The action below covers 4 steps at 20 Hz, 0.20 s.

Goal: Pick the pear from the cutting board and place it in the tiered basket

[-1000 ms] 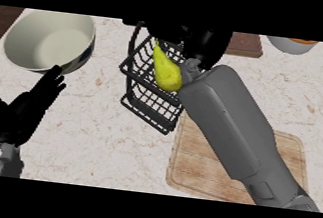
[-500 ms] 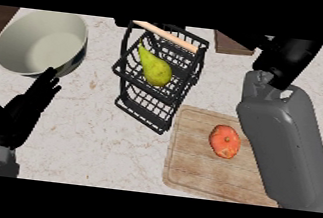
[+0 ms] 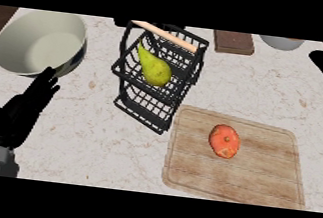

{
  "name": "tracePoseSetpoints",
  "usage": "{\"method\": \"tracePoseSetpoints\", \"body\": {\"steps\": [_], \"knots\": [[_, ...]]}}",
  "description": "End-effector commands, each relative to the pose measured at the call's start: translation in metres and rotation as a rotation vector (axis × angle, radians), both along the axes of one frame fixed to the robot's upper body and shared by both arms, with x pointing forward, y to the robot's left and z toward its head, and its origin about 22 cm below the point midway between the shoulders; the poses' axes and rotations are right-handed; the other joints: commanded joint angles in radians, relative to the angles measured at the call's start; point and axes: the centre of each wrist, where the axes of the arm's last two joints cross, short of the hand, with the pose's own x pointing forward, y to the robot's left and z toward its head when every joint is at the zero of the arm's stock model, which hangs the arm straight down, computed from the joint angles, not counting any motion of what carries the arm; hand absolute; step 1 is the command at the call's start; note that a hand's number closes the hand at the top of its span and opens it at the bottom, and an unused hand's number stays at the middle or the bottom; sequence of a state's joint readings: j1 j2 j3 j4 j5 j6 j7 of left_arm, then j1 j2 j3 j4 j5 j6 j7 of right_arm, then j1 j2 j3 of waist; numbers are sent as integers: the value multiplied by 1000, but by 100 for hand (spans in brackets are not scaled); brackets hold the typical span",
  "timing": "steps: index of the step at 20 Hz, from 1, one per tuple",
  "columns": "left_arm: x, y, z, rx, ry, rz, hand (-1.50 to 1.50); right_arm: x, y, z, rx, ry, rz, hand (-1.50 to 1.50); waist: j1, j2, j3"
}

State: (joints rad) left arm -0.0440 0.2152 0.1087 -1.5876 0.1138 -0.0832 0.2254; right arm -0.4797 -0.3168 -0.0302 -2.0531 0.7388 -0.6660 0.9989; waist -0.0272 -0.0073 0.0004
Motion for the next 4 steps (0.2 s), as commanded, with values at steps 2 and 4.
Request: {"method": "tracePoseSetpoints", "body": {"steps": [2, 4], "knots": [[13, -11, 4, 5, -2, -7, 0, -50, -46, 9, -50, 27, 16, -150, 6, 5, 1], [8, -6, 8, -14, -4, -16, 0, -61, -64, 22, -61, 4, 12, -150, 11, 4, 1]]}}
